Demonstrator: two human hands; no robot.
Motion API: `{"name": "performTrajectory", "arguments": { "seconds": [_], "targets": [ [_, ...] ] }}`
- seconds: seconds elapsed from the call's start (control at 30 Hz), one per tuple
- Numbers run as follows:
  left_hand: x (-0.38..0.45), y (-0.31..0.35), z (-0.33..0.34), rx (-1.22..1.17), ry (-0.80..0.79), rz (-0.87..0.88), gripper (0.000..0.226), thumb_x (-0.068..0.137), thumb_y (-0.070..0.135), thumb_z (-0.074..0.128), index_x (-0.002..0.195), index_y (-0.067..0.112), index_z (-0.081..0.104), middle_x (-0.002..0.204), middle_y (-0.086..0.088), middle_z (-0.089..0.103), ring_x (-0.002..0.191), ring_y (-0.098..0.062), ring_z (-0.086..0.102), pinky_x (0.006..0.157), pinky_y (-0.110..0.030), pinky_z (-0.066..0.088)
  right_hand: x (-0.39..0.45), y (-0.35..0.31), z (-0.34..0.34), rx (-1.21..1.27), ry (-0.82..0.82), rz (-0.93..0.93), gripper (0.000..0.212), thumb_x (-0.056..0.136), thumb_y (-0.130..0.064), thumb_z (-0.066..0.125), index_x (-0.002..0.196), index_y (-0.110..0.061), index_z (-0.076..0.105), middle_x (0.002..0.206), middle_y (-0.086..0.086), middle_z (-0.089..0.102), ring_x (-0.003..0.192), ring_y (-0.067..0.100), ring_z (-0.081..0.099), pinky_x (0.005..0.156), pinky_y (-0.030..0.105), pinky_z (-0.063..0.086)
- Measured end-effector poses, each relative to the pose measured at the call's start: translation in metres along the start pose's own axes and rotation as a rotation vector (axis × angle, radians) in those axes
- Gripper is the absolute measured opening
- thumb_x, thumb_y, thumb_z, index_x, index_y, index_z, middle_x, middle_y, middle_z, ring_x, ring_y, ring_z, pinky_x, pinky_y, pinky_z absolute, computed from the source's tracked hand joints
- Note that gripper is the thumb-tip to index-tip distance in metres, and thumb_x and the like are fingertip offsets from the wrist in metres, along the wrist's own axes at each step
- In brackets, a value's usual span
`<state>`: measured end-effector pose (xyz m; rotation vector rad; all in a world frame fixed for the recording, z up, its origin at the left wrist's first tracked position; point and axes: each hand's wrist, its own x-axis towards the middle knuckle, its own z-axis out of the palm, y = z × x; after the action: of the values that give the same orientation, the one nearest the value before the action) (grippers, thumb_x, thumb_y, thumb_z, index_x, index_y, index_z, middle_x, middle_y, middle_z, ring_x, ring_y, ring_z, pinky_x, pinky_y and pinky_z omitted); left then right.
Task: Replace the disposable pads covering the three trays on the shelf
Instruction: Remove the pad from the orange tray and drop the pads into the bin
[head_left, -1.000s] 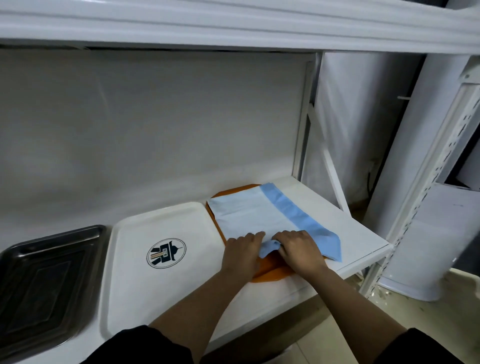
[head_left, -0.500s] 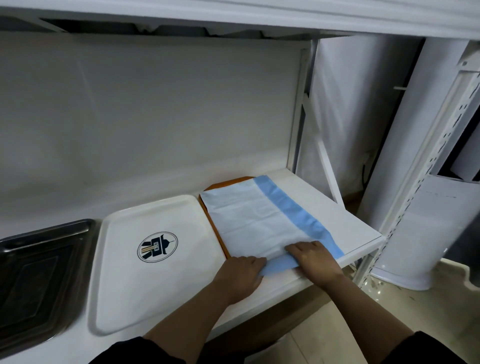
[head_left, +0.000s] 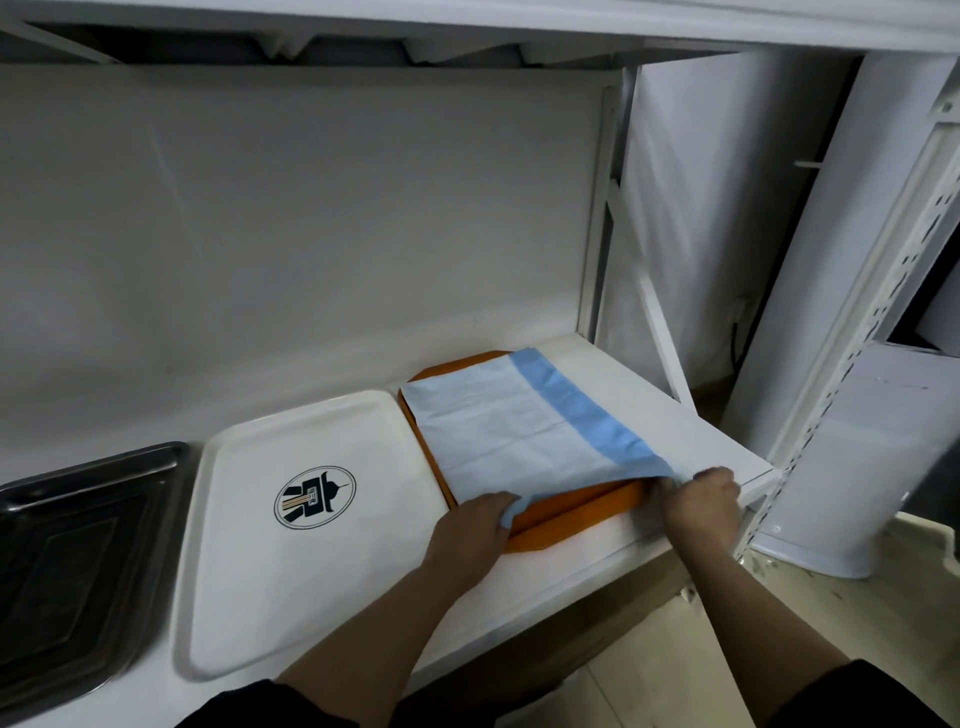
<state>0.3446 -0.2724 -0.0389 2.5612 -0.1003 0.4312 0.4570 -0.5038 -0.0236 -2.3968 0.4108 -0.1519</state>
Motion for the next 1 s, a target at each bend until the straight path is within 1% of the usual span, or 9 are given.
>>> {"name": "performTrajectory", "arguments": {
  "seconds": [0.17, 0.27, 0.33, 0.47, 0.6, 0.7, 0.8, 0.9, 1.0],
  "targets": [
    [0.001, 0.010, -0.012, 0.037, 0.017, 0.094, 0.065, 0.087, 0.054, 0.030, 0.125, 0.012, 0.061, 0.120, -0.005, 0.066, 0.108, -0.018, 0.063, 0.096, -0.014, 0.039, -0.008, -0.014, -0.004, 0.703, -0.348, 0.397, 0.067, 0.096, -0.060, 0.029, 0.124, -0.004, 0.053, 0.088, 0.016, 0.063, 0.076, 0.028, 0.061, 0.074, 0.038, 0.053],
    [-0.002, 0.006, -0.016, 0.023, 0.062, 0.228, 0.041, 0.093, 0.032, 0.043, 0.103, 0.005, 0.072, 0.094, -0.007, 0.074, 0.084, -0.013, 0.069, 0.078, -0.023, 0.053, -0.008, -0.026, -0.005, 0.923, -0.364, 0.435, 0.069, 0.094, -0.063, 0.031, 0.135, -0.009, 0.044, 0.113, 0.013, 0.060, 0.097, 0.030, 0.060, 0.081, 0.037, 0.051],
    [-0.001, 0.012, -0.022, 0.015, -0.010, 0.216, 0.033, 0.088, 0.021, 0.049, 0.110, 0.008, 0.068, 0.097, -0.006, 0.073, 0.085, -0.014, 0.070, 0.075, -0.028, 0.055, -0.010, -0.035, -0.010, 0.901, -0.380, 0.463, 0.060, 0.095, -0.053, 0.045, 0.136, -0.010, 0.037, 0.116, 0.012, 0.049, 0.112, 0.032, 0.052, 0.096, 0.042, 0.045],
    [-0.007, 0.003, -0.022, -0.006, -0.092, 0.253, 0.036, 0.080, 0.023, 0.049, 0.114, 0.014, 0.057, 0.090, -0.009, 0.074, 0.076, -0.018, 0.070, 0.059, -0.032, 0.058, -0.006, -0.031, -0.002, 0.470, -0.285, 0.207, 0.039, 0.095, -0.008, 0.050, 0.131, 0.002, 0.041, 0.120, 0.024, 0.053, 0.111, 0.038, 0.052, 0.090, 0.037, 0.045],
    [-0.008, 0.014, -0.033, 0.086, -0.024, 0.255, 0.038, 0.088, 0.030, 0.050, 0.120, 0.012, 0.064, 0.106, -0.005, 0.071, 0.090, -0.018, 0.070, 0.080, -0.025, 0.056, -0.016, -0.035, -0.015, 0.304, -0.132, 0.092, 0.035, 0.099, -0.014, 0.038, 0.131, -0.002, 0.042, 0.127, 0.024, 0.052, 0.115, 0.044, 0.049, 0.098, 0.047, 0.041],
    [-0.007, 0.027, -0.041, 0.098, 0.023, 0.269, 0.036, 0.087, 0.026, 0.047, 0.119, 0.015, 0.058, 0.094, -0.007, 0.074, 0.080, -0.019, 0.072, 0.068, -0.030, 0.059, -0.021, -0.038, -0.026, 0.275, -0.006, 0.014, 0.029, 0.100, -0.019, 0.035, 0.114, -0.001, 0.053, 0.115, 0.025, 0.058, 0.105, 0.042, 0.054, 0.085, 0.041, 0.041],
    [-0.010, 0.041, -0.047, 0.069, 0.083, 0.228, 0.043, 0.094, 0.038, 0.042, 0.124, 0.014, 0.062, 0.108, -0.006, 0.071, 0.095, -0.022, 0.069, 0.086, -0.026, 0.052, -0.021, -0.044, -0.039, 0.321, 0.094, 0.006, 0.029, 0.100, -0.026, 0.037, 0.100, -0.004, 0.057, 0.103, 0.022, 0.062, 0.092, 0.038, 0.056, 0.078, 0.039, 0.041],
    [-0.012, 0.052, -0.053, 0.042, 0.052, 0.113, 0.039, 0.098, 0.037, 0.045, 0.132, 0.020, 0.054, 0.120, 0.001, 0.065, 0.106, -0.015, 0.062, 0.088, -0.013, 0.039, -0.022, -0.053, -0.053, 0.443, 0.156, 0.078, 0.028, 0.096, -0.029, 0.042, 0.108, -0.009, 0.057, 0.101, 0.018, 0.063, 0.095, 0.039, 0.058, 0.082, 0.042, 0.044],
    [-0.013, 0.064, -0.058, -0.033, 0.107, 0.107, 0.034, 0.097, 0.034, 0.048, 0.124, 0.018, 0.060, 0.109, 0.000, 0.069, 0.096, -0.012, 0.065, 0.086, -0.015, 0.048, -0.021, -0.059, -0.063, 0.606, 0.182, 0.143, 0.019, 0.090, -0.032, 0.048, 0.096, -0.014, 0.050, 0.093, 0.011, 0.060, 0.091, 0.034, 0.058, 0.082, 0.043, 0.045]
  ]
}}
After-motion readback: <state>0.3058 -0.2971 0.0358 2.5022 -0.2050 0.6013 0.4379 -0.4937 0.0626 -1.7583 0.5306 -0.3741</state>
